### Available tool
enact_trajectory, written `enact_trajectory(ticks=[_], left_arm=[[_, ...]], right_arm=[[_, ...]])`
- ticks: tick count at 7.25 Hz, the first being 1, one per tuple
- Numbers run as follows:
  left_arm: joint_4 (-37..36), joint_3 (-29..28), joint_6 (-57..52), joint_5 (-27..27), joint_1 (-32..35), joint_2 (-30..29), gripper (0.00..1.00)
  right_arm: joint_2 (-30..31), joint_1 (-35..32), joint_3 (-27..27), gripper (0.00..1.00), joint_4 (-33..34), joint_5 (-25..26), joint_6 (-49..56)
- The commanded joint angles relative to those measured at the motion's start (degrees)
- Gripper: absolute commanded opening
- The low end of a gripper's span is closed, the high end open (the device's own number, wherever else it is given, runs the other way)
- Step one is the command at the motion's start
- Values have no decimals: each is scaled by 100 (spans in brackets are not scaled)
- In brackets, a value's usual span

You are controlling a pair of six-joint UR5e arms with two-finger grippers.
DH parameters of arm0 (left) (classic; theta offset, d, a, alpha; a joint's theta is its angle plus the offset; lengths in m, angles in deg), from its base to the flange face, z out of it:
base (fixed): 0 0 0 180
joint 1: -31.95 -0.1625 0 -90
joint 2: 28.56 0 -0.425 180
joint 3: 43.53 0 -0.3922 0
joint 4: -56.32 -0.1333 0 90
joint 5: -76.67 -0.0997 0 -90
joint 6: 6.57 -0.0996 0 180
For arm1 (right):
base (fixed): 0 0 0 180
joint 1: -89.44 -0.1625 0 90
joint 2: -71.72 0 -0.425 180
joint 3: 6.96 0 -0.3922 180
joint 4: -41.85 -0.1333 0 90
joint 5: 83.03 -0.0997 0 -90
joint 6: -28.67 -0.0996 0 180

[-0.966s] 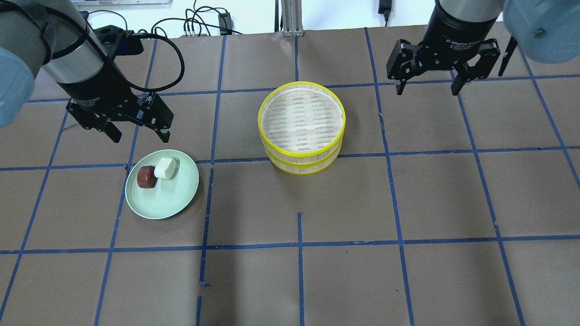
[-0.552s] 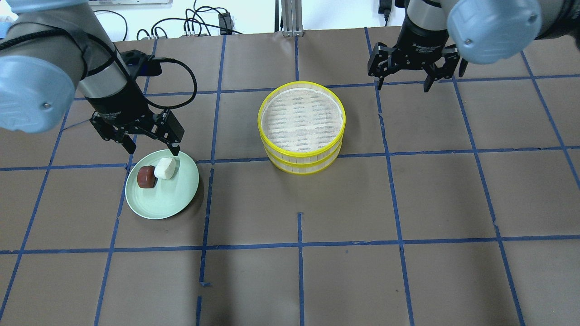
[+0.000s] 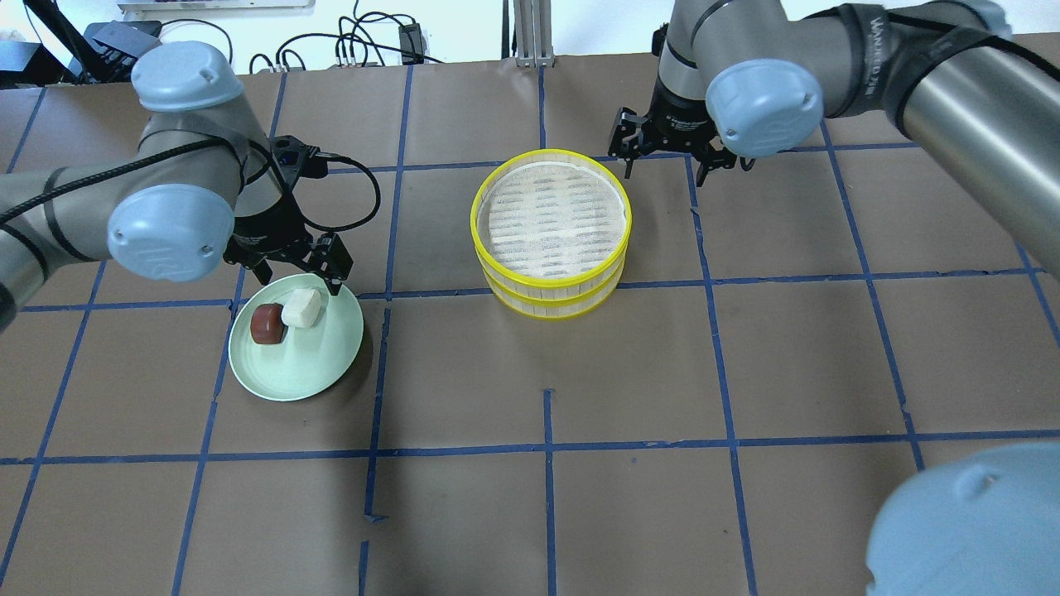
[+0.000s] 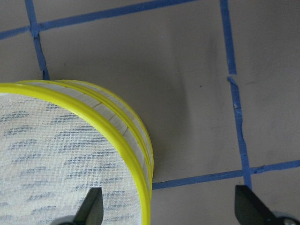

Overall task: Place buns in different layers of steamer
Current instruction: 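Lower the left gripper onto the white bun while the right reaches the steamer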

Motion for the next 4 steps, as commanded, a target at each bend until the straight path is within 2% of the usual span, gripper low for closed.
enact_trajectory(ticks=[1,2,4], left_arm=[[-816,-21,-224,-64,-3,-642,100],[-828,-22,-295,-73,-12,-652,100],[-828,40,-592,-161,-230,-670,100]], right_arm=[[-141,-125,297,62,327,-144,-68],[-150,-125,323,38,328,-136,-68],[-115,-125,359,12,337,-74,-59]])
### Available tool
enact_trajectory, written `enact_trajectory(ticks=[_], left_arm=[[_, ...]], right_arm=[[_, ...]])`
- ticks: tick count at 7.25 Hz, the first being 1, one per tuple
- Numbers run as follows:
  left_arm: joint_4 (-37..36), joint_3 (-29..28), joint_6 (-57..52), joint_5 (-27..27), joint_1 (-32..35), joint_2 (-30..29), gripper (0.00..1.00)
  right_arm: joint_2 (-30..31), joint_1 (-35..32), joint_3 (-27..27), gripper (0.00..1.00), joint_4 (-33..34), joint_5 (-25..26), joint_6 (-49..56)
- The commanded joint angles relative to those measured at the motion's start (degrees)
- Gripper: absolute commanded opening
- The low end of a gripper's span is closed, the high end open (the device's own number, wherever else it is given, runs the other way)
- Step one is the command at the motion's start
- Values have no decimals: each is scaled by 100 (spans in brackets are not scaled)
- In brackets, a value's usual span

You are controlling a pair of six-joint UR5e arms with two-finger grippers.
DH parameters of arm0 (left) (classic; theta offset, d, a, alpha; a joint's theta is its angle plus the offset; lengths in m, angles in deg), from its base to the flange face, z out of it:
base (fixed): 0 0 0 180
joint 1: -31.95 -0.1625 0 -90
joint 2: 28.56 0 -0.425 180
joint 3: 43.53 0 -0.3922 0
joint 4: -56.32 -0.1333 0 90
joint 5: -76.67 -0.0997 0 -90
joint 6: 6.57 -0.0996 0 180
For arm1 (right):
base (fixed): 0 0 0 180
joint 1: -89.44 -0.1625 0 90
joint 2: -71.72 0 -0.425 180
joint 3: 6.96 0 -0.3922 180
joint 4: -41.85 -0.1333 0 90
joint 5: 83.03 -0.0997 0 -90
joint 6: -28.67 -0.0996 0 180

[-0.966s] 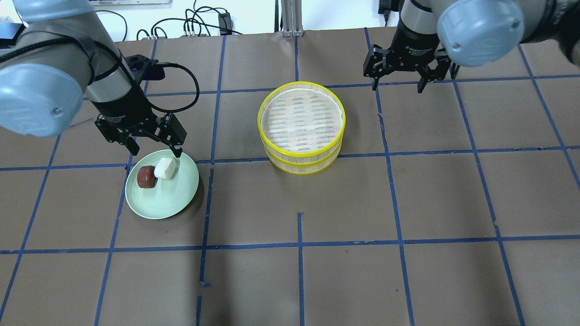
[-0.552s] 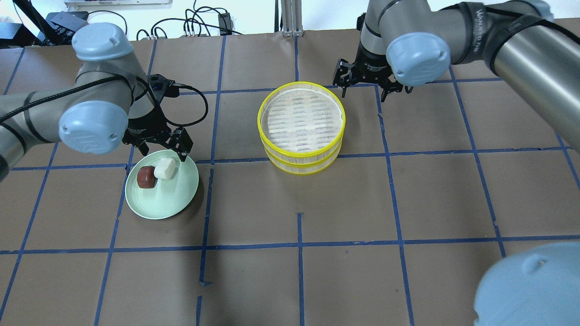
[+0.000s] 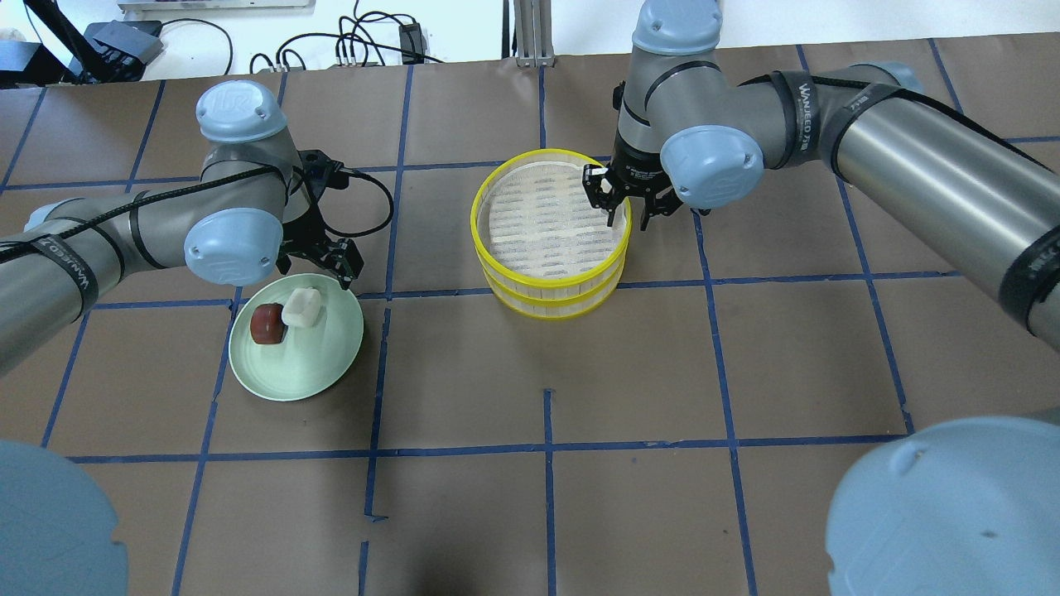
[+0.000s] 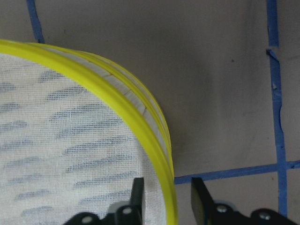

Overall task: Place buns in different layers of steamer
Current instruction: 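Lift the top steamer tier with the right gripper while the left lifts the white bun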

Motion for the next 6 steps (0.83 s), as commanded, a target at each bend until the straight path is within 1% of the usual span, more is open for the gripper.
enact_trajectory(ticks=[1,2,3,4,5,6], left_arm=[[-13,56,-361,-17,-239,-106,100],[-13,108,-354,-26,-240,-133,100],[-4,118,-319,18,-240,-151,93],[57,161,-310,9,-258,-151,52],[40,266,-301,27,-275,-143,29],[22,241,-223,27,-275,-142,16]], right_arm=[[24,6,22,9,13,12,-18],[102,14,31,8,-30,47,60],[233,15,48,8,-118,99,87],[374,67,31,8,-562,361,166],[688,102,-13,8,-837,355,245],[900,329,-56,9,-1005,372,533]])
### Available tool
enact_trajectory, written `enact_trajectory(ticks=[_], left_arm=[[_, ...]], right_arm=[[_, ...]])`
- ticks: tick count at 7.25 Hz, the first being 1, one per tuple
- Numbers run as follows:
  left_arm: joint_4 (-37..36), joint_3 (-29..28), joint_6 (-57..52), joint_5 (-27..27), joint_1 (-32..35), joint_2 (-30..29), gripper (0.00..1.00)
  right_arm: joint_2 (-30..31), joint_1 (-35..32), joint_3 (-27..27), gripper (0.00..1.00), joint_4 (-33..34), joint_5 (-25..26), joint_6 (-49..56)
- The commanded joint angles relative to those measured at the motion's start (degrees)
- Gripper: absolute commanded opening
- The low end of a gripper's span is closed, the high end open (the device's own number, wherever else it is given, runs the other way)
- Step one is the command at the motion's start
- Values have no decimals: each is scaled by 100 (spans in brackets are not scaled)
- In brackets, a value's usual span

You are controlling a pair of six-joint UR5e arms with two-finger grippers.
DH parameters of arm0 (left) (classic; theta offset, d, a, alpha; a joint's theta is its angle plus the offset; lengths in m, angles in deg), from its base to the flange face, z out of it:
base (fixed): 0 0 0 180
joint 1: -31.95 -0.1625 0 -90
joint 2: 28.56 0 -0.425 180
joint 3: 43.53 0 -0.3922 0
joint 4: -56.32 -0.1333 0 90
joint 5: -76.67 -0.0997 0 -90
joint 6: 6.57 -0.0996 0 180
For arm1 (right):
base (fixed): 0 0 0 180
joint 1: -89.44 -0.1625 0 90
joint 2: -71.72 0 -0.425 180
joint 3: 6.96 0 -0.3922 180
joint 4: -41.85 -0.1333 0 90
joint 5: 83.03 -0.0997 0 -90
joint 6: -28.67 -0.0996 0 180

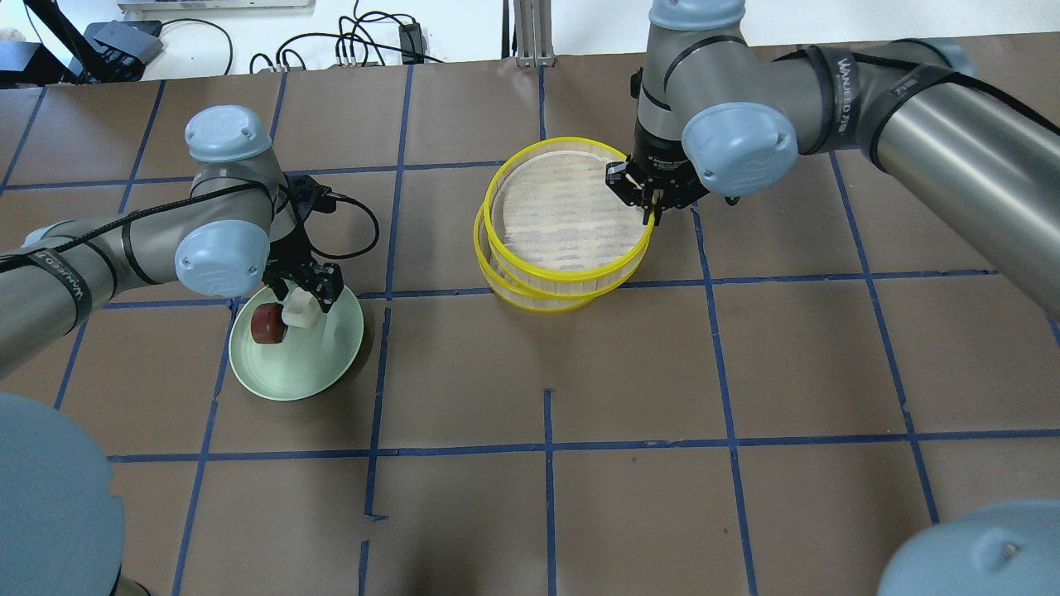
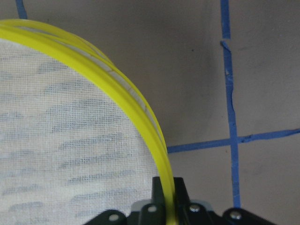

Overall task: Place buns in different layers of steamer
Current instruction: 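Lift the top steamer tier with the right gripper while the left lifts the white bun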

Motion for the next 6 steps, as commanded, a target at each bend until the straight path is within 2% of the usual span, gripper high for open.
enact_trajectory(ticks=[1,2,4,6], left_arm=[[-55,-23,395,15,1,18,4],[-81,-67,589,67,36,158,2],[40,-234,897,662,141,841,2],[94,-549,1824,1252,552,933,2]], right_arm=[[313,679,-92,9,-327,37,613],[313,945,-101,9,-336,37,800],[270,974,-101,9,-223,185,994],[252,974,-101,9,-213,318,1030]])
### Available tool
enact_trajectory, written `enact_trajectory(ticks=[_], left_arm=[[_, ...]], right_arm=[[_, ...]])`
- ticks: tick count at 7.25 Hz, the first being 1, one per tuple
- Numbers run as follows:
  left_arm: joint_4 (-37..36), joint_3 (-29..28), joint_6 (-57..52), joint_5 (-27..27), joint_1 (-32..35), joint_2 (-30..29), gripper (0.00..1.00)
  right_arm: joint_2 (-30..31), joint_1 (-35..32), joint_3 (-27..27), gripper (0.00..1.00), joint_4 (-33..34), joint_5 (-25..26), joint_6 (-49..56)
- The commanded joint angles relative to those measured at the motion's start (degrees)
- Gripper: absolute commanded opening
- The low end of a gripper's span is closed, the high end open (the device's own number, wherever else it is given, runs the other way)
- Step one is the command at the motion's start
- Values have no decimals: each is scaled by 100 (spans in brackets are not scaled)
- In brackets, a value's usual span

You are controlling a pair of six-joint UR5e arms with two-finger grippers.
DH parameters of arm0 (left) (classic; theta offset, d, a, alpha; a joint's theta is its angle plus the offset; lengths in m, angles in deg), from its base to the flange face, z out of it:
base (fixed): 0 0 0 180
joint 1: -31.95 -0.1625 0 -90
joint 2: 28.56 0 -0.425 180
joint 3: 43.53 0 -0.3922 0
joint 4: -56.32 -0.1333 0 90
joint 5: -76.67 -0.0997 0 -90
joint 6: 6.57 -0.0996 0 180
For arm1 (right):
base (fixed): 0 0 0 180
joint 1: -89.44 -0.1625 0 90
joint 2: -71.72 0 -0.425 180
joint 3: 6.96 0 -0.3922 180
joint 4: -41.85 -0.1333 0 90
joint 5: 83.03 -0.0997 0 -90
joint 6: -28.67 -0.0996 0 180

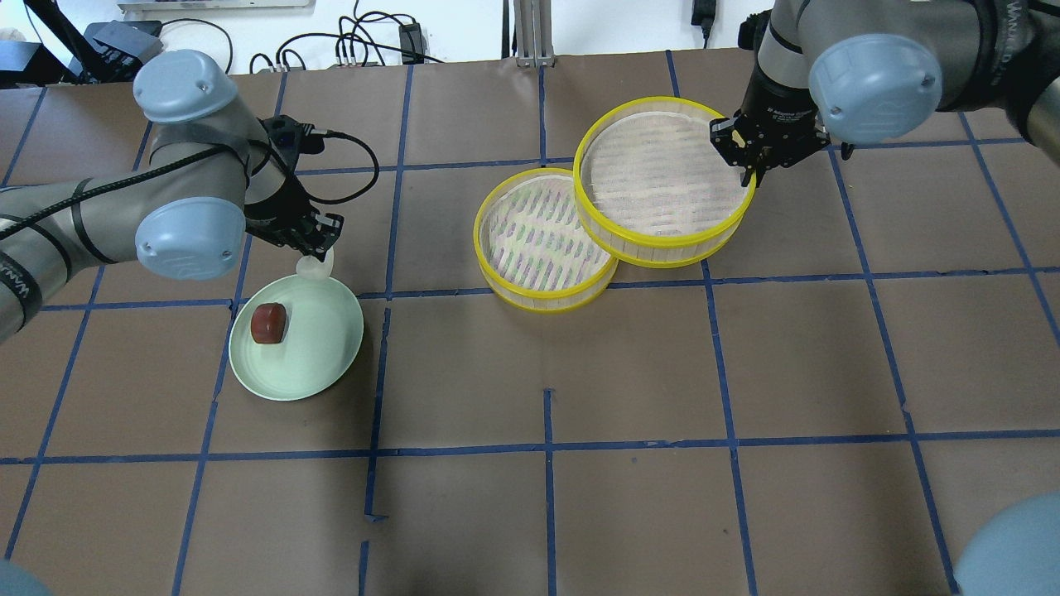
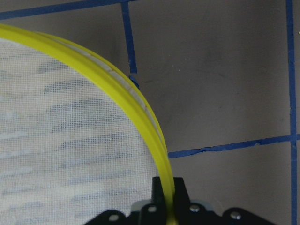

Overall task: Place buns in different layers of steamer
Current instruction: 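Carry the white bun with the left gripper over the lower steamer tier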

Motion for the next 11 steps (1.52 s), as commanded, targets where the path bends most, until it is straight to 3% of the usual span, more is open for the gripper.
enact_trajectory(ticks=[1,3,5,6,7,9,11], left_arm=[[32,-431,1318,374,645,0,4],[-73,-913,2802,383,1383,-551,4],[-1000,-1136,4289,1136,1755,-1245,4],[-1057,-1136,4461,1139,1817,-1370,85],[-1066,-1127,4471,1139,1818,-1380,100],[-1066,-1118,3966,1052,1809,-1250,100],[-1031,-1083,3146,508,1800,-1187,100]], right_arm=[[-45,8,21,9,9,62,31],[-45,8,47,9,9,62,-39],[-45,8,73,9,9,53,-57],[-45,8,82,9,9,53,-57],[-45,8,91,9,9,53,-49],[-45,8,91,9,0,53,-57],[-37,8,65,9,9,10,-232]])
